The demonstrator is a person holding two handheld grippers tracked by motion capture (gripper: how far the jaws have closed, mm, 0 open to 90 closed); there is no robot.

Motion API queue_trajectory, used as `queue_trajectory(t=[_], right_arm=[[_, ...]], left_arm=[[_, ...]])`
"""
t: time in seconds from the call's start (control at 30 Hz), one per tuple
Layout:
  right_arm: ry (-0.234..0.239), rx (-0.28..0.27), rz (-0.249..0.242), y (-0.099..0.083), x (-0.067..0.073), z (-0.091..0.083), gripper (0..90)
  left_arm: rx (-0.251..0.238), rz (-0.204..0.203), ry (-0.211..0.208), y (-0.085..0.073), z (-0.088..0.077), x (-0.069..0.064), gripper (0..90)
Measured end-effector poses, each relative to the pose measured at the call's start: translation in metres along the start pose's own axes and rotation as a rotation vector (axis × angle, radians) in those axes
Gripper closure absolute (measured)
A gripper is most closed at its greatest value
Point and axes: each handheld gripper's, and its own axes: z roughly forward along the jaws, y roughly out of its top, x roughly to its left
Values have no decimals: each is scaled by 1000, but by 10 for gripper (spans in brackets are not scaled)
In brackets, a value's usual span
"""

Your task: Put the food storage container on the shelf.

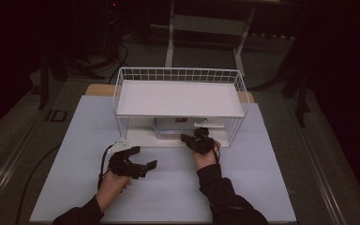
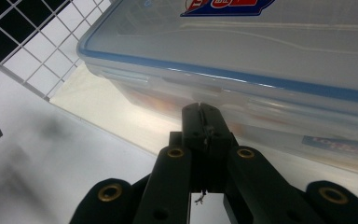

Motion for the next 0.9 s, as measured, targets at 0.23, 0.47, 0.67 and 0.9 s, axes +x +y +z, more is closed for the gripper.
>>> queue_trajectory(t=[0.23,0.47,0.67,0.9], right_arm=[[21,5,2,-1,3,2,897],[37,-5,-37,-6,10,-11,784],[28,-2,-75,-12,11,-20,574],[127,-13,-82,-16,11,-29,209]], left_arm=[[2,-3,-6,-1,1,0,1],[-4,41,-7,2,-2,-2,2],[-11,41,-25,5,-4,-2,2],[-14,56,-45,13,-5,-4,1]])
